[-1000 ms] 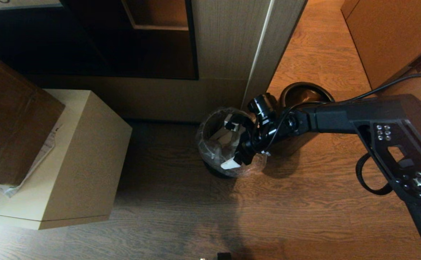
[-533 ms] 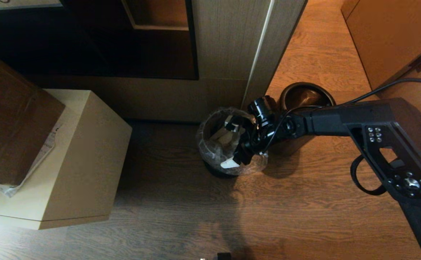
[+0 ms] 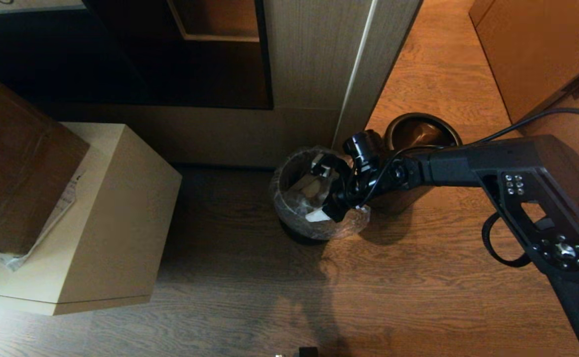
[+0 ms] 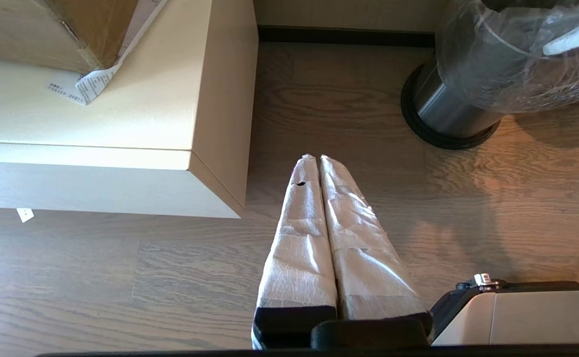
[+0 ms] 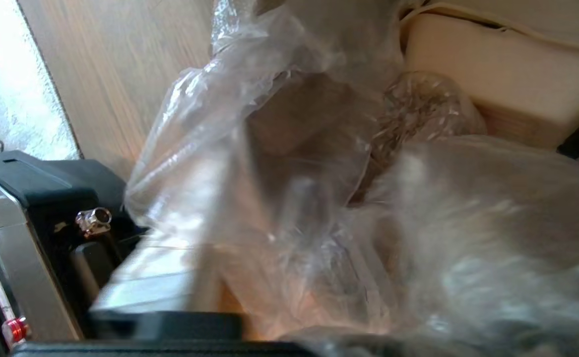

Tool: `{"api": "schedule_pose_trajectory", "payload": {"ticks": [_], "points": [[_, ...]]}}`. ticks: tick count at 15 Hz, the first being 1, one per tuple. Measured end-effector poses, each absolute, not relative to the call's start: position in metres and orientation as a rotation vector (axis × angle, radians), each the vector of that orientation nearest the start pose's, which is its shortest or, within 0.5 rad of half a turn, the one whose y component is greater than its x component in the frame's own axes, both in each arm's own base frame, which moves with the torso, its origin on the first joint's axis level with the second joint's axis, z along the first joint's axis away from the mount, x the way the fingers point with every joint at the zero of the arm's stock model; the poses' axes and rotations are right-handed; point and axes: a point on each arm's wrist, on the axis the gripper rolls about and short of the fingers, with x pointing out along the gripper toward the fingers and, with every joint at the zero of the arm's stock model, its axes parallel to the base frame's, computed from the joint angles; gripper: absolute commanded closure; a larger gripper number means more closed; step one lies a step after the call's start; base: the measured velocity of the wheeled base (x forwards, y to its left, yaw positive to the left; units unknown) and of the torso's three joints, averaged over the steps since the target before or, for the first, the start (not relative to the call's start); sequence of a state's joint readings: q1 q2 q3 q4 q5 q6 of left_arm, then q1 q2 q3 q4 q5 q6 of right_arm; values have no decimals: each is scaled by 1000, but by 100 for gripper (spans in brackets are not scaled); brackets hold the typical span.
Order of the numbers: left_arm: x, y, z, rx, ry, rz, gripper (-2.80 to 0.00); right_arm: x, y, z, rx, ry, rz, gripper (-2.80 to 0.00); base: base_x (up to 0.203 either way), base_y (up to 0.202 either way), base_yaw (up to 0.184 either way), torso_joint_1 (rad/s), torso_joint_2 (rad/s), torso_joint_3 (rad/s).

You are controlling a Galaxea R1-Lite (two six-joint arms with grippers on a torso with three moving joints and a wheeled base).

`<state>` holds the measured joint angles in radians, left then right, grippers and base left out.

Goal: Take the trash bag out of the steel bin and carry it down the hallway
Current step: Pick up the trash bag

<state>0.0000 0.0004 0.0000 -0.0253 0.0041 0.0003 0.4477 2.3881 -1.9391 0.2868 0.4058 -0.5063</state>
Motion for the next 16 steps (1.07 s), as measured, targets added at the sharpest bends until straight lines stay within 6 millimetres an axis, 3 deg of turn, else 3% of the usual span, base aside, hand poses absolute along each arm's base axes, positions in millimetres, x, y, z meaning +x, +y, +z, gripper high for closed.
{"api": "schedule_pose_trajectory", "payload": {"ticks": [8,16], "points": [[-23,0,78,0,-25,4,0,425,212,140,-457,562,979,0,0,0,0,0,0,0],[-23,0,78,0,-25,4,0,404,194,190,-344,583,922,0,0,0,0,0,0,0]]}}
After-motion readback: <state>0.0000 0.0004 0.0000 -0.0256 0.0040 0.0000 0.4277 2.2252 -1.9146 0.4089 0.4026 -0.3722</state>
